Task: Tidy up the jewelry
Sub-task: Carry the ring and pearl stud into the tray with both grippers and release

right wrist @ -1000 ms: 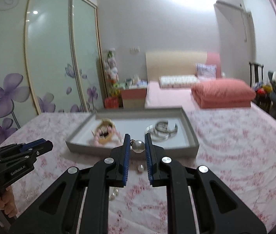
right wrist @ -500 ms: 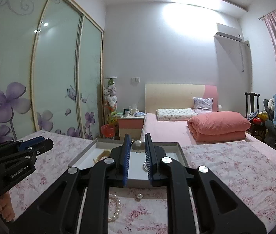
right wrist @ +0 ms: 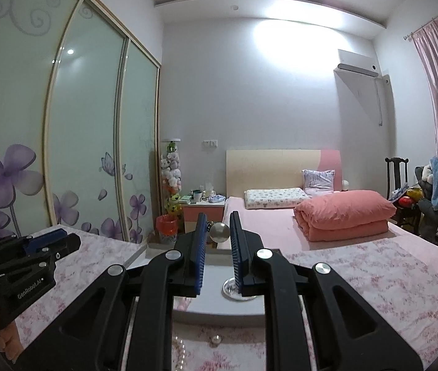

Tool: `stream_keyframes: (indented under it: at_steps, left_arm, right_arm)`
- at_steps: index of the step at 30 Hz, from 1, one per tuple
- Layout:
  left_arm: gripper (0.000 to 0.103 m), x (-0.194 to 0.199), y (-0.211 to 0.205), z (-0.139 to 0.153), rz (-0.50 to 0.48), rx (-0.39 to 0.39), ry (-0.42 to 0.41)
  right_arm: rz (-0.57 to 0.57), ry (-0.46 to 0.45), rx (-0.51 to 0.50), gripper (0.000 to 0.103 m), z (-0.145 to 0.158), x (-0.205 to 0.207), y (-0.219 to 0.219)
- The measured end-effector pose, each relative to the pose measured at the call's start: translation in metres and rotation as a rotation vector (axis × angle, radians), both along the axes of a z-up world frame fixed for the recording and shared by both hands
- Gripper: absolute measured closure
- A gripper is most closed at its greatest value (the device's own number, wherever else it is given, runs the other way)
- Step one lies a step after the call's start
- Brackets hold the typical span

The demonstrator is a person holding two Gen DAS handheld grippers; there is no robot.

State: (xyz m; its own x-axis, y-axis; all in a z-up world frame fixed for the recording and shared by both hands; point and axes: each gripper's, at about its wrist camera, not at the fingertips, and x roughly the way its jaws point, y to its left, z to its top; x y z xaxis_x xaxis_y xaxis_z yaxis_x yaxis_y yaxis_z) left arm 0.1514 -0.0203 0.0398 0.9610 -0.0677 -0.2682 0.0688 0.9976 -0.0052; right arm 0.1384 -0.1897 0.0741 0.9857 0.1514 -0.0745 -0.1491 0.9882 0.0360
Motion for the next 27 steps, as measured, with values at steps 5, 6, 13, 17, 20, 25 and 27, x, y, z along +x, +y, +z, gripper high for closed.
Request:
stream_keyframes:
  at_steps: [5,6,13,17,20,25,27]
  left_arm:
    - [0.081,0.02,-0.001,0.004,-0.003,-0.002,-0.005]
    - [0.081,0.025,-0.002,0.005,-0.003,-0.004,-0.005]
    - [0.081,0.069,-0.002,0.001,-0.006,-0.027,0.028]
    - [0.081,0.093,-0.002,-0.004,-0.008,-0.037,0.045]
    - [0.081,0.11,-0.004,-0.009,-0.015,-0.042,0.064]
    - [0.081,0.135,-0.006,-0.021,-0.021,-0.057,0.107]
    - [0.081,0.144,-0.005,-0.024,-0.02,-0.056,0.116]
  right_arm:
    - [0.001,-0.006,0.002,0.087,0.005,0.017,-0.001]
    - [0.001,-0.002,0.002,0.087,0.006,0.023,0.0]
    - [0.0,0.053,0.026,0.087,-0.005,0.06,-0.007]
    - [-0.002,0.102,0.04,0.087,-0.013,0.083,-0.01]
    - [-0.003,0.141,0.033,0.087,-0.019,0.1,-0.006]
    - [-0.001,0.204,0.021,0.087,-0.031,0.126,0.001]
    - [-0.001,0.224,0.019,0.087,-0.035,0.133,0.004]
